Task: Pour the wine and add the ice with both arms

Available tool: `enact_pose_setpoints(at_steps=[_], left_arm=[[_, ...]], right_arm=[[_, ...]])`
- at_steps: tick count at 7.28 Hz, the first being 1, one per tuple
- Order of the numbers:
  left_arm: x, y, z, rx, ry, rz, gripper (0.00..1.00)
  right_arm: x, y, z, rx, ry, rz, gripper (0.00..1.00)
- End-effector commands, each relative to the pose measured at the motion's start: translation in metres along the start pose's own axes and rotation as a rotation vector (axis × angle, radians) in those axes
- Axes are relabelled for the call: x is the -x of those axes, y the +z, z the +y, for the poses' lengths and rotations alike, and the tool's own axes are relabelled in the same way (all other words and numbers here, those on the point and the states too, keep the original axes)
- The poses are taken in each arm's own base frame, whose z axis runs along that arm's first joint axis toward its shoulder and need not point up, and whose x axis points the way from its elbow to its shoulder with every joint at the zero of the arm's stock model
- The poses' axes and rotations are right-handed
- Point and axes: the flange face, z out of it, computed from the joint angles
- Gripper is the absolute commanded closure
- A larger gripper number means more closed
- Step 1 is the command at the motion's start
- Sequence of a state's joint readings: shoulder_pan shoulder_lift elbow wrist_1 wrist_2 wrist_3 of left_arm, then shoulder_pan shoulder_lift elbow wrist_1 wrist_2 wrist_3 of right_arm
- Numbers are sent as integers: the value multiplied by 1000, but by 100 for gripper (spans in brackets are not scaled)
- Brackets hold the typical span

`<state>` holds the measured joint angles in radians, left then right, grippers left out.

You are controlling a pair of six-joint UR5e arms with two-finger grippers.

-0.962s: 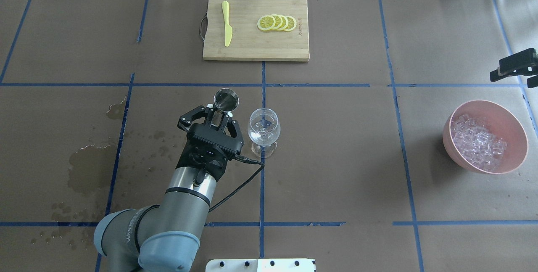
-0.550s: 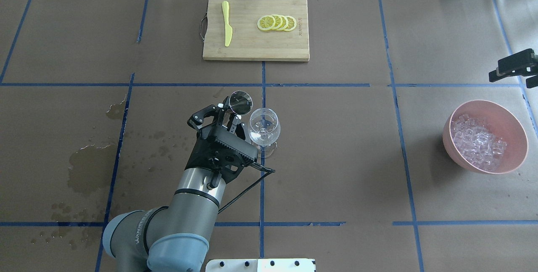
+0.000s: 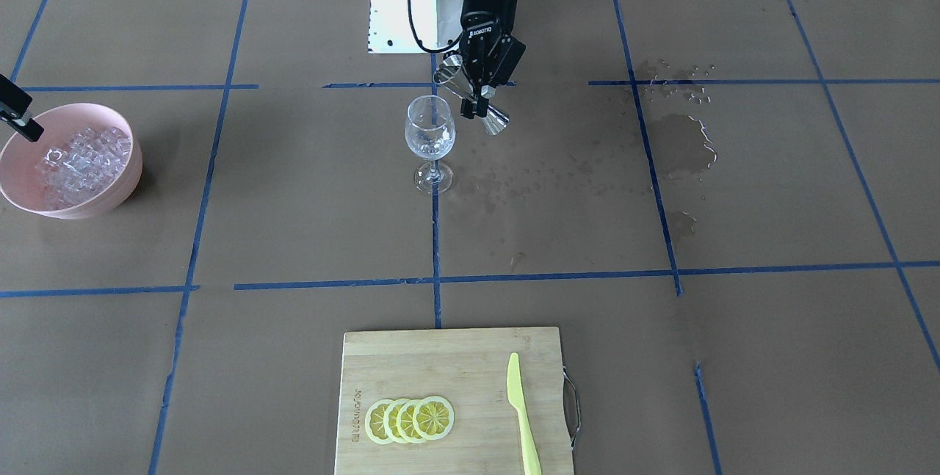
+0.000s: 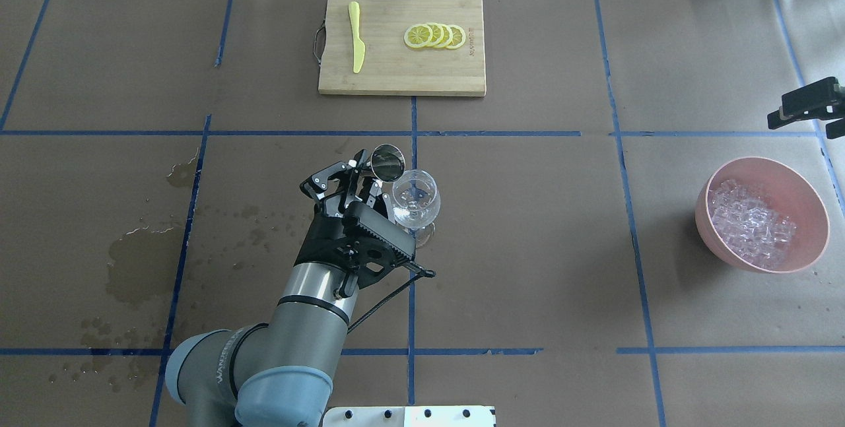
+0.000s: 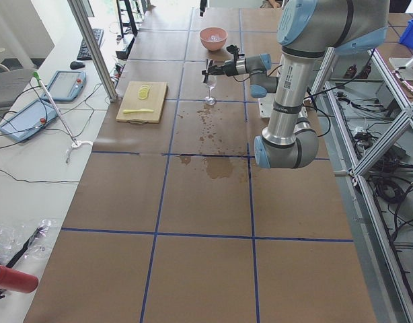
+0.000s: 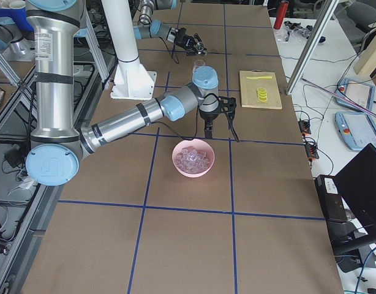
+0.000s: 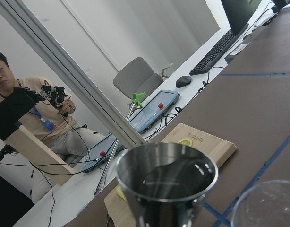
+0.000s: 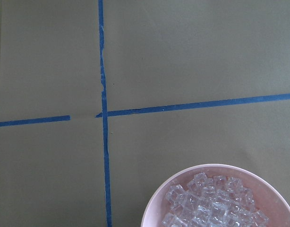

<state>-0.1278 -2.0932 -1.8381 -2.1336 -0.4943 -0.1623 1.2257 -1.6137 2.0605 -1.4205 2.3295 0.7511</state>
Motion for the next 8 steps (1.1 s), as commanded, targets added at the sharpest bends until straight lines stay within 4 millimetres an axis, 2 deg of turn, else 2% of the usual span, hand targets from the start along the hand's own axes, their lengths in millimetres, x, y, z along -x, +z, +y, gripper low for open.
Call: enact_pose_setpoints(at_steps=[1, 8], left_arm=[[0, 2, 0, 14, 150, -6, 100], [7, 6, -5, 47, 522, -88, 100]], right_arm=[[0, 0, 0, 1, 1, 0, 0], [-2, 2, -1, 4, 5, 3, 0]])
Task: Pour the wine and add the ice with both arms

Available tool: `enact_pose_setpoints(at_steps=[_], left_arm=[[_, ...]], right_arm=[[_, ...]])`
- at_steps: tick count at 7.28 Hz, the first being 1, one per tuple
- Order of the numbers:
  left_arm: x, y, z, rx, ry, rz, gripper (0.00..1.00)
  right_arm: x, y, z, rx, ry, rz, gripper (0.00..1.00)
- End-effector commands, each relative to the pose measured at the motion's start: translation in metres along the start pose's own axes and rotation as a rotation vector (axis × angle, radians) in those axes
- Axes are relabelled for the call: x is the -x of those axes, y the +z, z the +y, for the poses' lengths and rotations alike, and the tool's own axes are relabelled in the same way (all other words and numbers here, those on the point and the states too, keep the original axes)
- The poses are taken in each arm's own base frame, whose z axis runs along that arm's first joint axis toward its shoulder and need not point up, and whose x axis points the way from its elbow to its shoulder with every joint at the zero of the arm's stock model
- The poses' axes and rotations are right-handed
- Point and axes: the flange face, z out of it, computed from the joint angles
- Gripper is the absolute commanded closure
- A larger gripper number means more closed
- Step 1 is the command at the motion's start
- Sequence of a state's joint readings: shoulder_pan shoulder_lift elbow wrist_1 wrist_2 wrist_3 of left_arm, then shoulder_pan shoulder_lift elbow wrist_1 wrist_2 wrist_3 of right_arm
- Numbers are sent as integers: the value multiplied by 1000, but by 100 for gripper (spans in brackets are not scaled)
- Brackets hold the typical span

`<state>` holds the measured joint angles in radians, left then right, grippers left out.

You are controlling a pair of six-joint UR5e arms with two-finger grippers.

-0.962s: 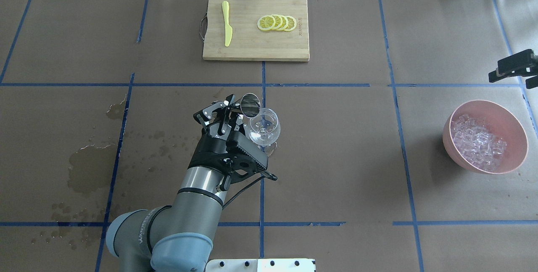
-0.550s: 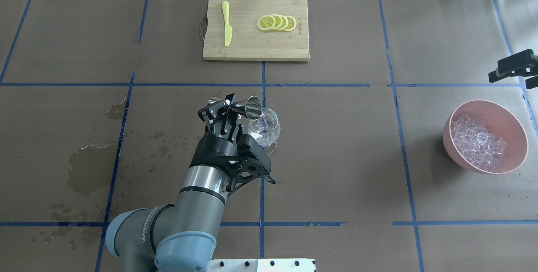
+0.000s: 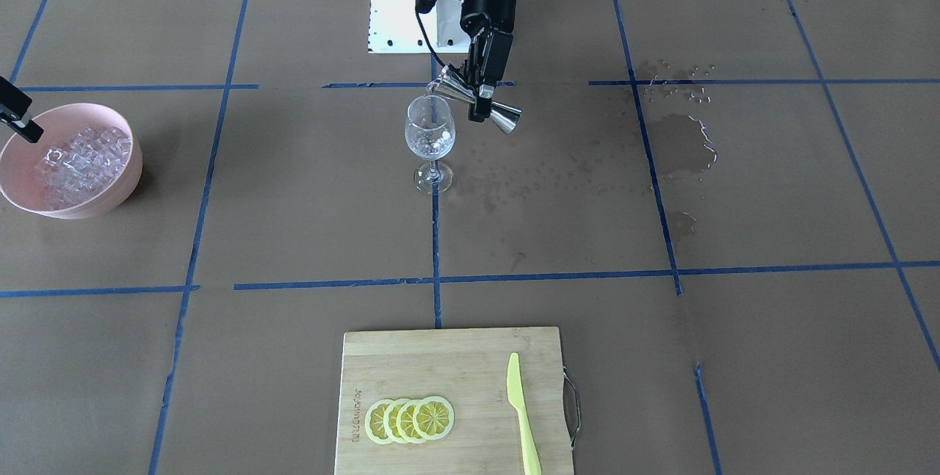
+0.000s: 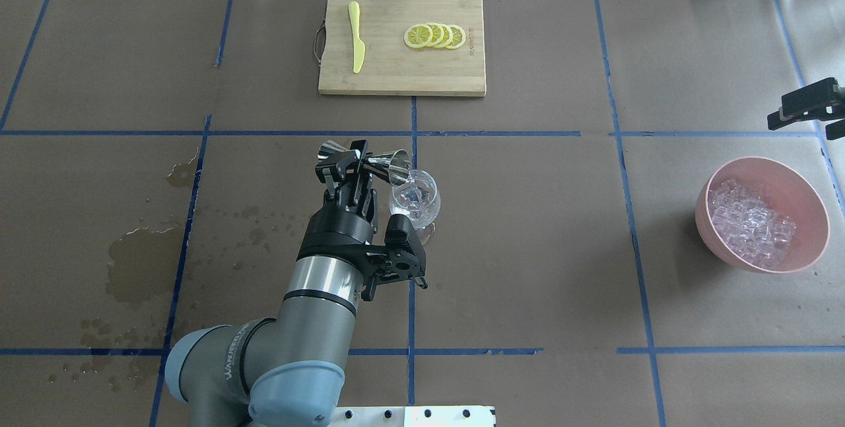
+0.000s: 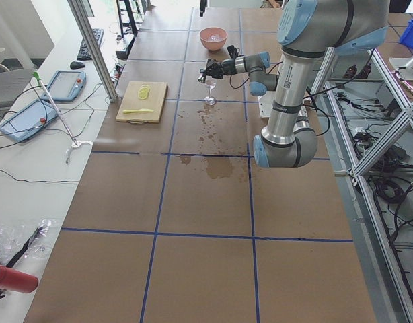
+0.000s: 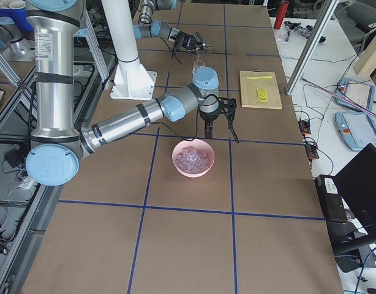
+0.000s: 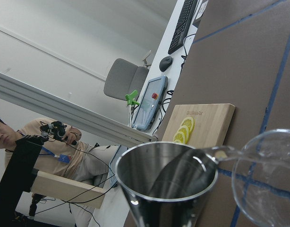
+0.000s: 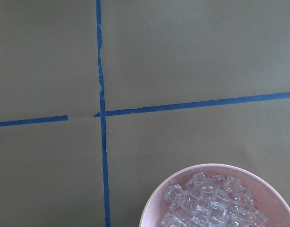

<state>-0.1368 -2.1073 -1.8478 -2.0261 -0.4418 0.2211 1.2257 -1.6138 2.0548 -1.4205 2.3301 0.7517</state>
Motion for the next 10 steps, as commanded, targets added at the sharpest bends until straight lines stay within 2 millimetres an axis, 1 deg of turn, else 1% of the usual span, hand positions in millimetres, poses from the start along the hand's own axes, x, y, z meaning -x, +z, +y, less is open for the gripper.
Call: enact_pose_setpoints(at_steps=[1, 2, 3, 5, 7, 9, 10], left_arm=[[-1, 2, 2, 15, 78, -32, 100], [-1, 3, 2, 39, 152, -64, 100], [2, 1, 0, 41, 200, -72, 100], [-3, 3, 2, 47, 219, -72, 100], [2, 1, 0, 61, 290, -114, 100], [0, 0, -1, 59, 294, -112, 100], [2, -2, -7, 55, 285, -112, 100]], right_arm=[[0, 0, 0, 1, 0, -1, 0], [0, 0, 0, 1, 0, -1, 0], [-1, 1, 0, 4, 3, 0, 0], [-2, 2, 0, 8, 5, -1, 0], [-2, 2, 0, 11, 5, -4, 0], [-3, 4, -1, 12, 7, -2, 0], [-3, 4, -1, 12, 8, -1, 0]])
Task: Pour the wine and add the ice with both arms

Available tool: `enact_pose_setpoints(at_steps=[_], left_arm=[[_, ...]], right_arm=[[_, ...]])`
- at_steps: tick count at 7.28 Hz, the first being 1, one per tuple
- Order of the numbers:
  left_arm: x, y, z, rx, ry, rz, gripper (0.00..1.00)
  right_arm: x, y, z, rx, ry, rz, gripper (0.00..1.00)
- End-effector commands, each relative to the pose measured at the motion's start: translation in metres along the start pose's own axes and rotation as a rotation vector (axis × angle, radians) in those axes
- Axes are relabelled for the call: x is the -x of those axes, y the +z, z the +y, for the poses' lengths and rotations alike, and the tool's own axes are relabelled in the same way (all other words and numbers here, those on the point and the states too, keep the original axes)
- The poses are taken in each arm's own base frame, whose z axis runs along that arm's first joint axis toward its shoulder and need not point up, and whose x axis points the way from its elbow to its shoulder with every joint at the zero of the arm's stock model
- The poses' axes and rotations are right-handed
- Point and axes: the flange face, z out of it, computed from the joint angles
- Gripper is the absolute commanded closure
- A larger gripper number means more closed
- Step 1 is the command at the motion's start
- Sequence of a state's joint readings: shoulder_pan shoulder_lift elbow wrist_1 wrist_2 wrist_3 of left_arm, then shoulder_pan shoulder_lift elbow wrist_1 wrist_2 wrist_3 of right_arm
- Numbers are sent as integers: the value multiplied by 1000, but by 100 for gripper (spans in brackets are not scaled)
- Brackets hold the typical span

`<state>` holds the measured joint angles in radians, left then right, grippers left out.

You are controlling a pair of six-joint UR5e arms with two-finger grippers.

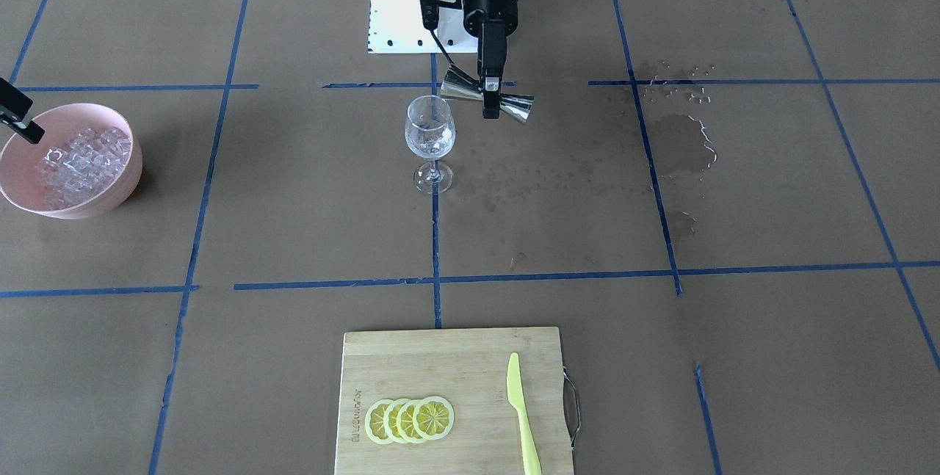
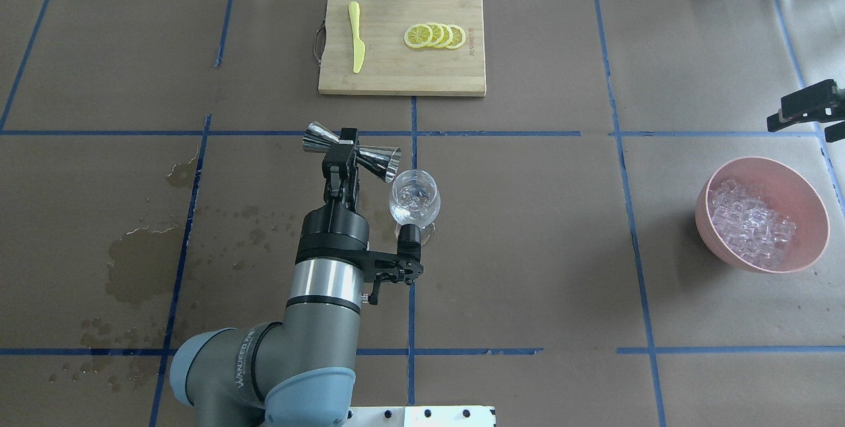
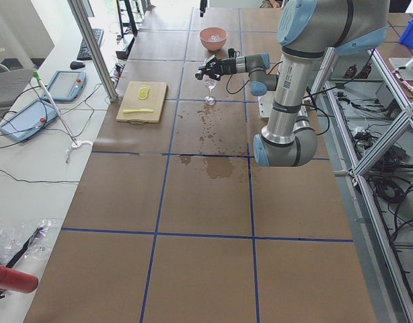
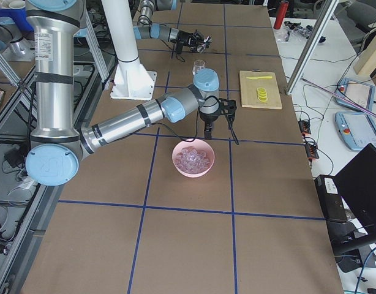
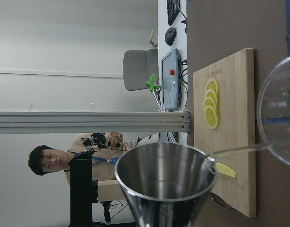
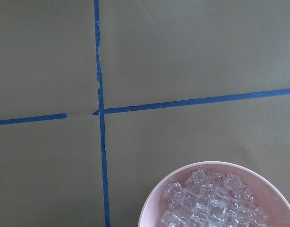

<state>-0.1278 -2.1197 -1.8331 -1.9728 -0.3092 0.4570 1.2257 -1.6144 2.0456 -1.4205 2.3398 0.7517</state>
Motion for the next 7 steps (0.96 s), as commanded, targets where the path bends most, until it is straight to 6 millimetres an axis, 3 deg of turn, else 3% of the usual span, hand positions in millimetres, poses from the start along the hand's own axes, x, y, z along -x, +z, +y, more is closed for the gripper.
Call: enact_pose_setpoints(at_steps=[1, 4, 7], left_arm=[[5, -3, -7, -7, -16, -1, 100], [1, -5, -5, -20, -206, 1, 100], [-13, -16, -6, -58, -669, 27, 100]], right_arm=[[-1, 0, -1, 0, 2, 0, 0], [-2, 2, -1, 3, 3, 3, 0], [-3, 4, -2, 4, 3, 6, 0]])
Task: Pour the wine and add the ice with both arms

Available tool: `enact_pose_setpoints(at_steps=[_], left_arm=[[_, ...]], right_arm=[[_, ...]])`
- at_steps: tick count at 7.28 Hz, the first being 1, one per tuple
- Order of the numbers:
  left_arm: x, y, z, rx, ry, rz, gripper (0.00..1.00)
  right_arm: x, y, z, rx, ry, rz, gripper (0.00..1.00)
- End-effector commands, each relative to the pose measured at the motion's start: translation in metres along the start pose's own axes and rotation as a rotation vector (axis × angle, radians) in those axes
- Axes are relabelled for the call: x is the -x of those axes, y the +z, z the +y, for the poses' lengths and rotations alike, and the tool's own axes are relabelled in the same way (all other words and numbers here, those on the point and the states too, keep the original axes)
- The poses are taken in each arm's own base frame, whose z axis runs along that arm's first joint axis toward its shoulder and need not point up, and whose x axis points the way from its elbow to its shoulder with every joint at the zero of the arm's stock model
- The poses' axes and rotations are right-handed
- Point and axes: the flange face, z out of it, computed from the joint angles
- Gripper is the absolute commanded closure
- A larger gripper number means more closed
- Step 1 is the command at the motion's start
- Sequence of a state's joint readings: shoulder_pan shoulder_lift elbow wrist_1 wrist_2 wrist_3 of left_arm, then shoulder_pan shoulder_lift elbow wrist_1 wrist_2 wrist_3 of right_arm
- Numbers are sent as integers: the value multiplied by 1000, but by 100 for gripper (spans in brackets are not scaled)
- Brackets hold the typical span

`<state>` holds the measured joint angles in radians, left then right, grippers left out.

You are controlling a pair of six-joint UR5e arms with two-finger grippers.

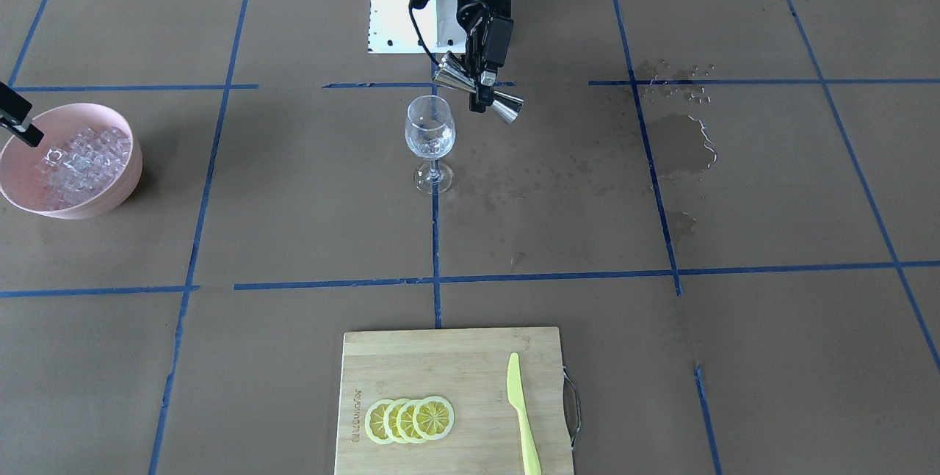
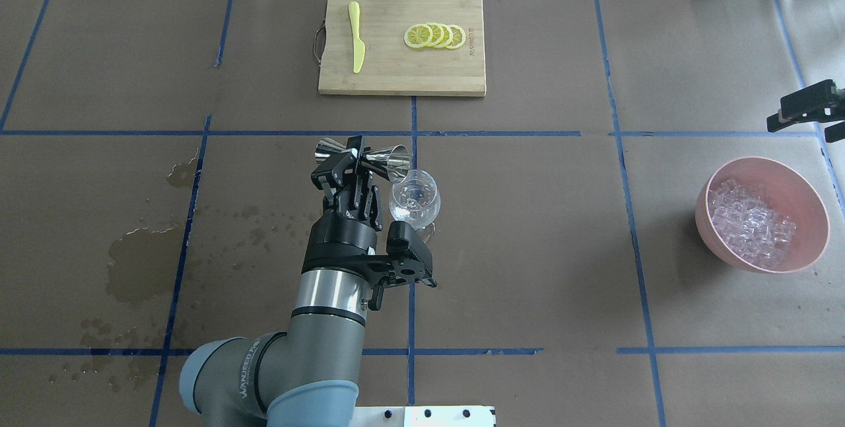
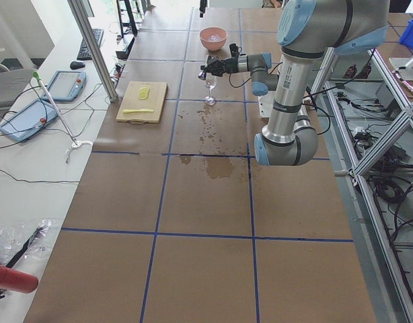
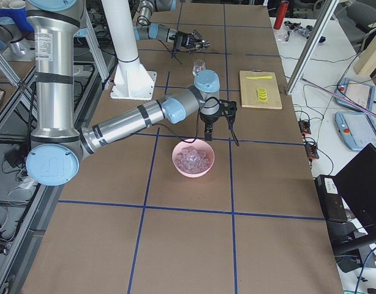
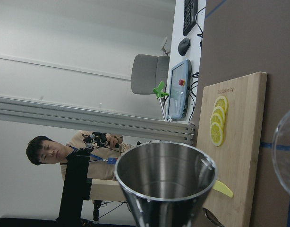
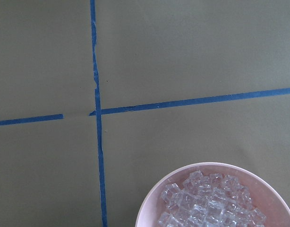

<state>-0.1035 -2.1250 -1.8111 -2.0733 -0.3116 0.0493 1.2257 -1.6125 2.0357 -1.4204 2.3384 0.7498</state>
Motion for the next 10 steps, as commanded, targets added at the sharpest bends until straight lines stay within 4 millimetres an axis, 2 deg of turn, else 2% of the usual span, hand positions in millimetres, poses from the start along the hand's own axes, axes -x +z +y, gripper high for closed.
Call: enact_pose_setpoints(at_steps=[1, 2, 3, 6, 8, 10], left_arm=[[-8, -4, 9, -45, -272, 15, 100], [-11, -3, 17, -75, -391, 14, 100], [-15, -2, 39, -94, -480, 16, 100], [-8, -3, 46, -116, -724, 29, 100], [2, -2, 56, -142, -811, 60, 100], [4, 1, 71, -143, -808, 83, 100]], right_arm=[[-2, 1, -1, -1, 2, 3, 0], [-2, 2, -1, -1, 1, 4, 0], [-2, 2, -1, -1, 1, 4, 0], [-1, 1, -1, -3, 0, 4, 0], [-1, 1, -2, -4, -2, 6, 0], [0, 0, -2, -5, -2, 4, 0]])
